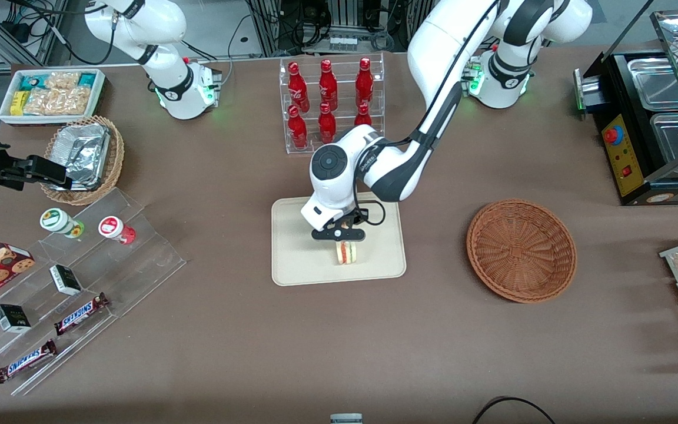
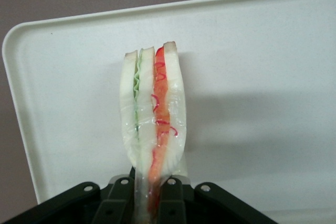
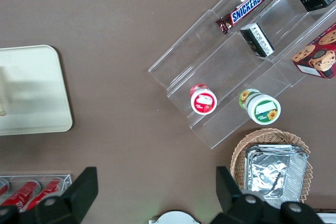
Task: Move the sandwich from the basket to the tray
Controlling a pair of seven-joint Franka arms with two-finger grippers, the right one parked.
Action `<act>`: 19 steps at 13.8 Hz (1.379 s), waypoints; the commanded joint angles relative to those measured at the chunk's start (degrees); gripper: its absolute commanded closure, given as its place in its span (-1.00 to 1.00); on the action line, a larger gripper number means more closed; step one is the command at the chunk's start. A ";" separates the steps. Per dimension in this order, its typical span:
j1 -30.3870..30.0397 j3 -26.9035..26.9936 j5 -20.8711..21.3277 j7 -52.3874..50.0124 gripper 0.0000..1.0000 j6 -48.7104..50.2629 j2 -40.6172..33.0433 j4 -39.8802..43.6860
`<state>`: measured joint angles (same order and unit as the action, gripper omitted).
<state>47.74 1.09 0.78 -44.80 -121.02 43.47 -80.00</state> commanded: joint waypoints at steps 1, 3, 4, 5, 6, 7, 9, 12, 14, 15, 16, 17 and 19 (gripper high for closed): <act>1.66 0.23 -0.60 -1.25 0.71 -0.36 1.62 1.52; 1.92 0.23 -0.52 -1.34 0.71 -0.27 1.62 1.08; 2.44 0.23 -0.52 -1.34 0.70 -0.27 1.62 0.82; 2.62 0.23 -0.52 -1.34 0.70 -0.27 1.62 0.46; 2.80 0.23 -0.52 -1.34 0.63 -0.27 1.53 -0.23; 3.15 0.23 -0.52 -1.34 0.29 -0.27 1.53 -0.42; 3.15 0.23 -0.52 -1.34 -0.85 -0.36 1.53 -0.42; 2.89 0.23 -0.60 -1.43 -1.00 -0.01 0.57 0.02; 2.54 0.67 -1.04 -2.38 -1.00 0.17 -1.62 -0.33; 2.02 0.93 -1.30 -4.48 -1.00 0.25 -2.94 0.02; -0.25 1.20 -1.48 -6.50 -1.00 0.43 -5.21 -0.15; -1.14 1.20 -1.48 -7.31 -1.00 1.74 -8.02 -0.50; -3.86 1.20 -1.57 -7.23 -1.00 9.10 -12.68 -0.24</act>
<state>46.24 2.38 0.04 -50.82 -117.26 36.86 -78.51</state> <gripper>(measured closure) 0.000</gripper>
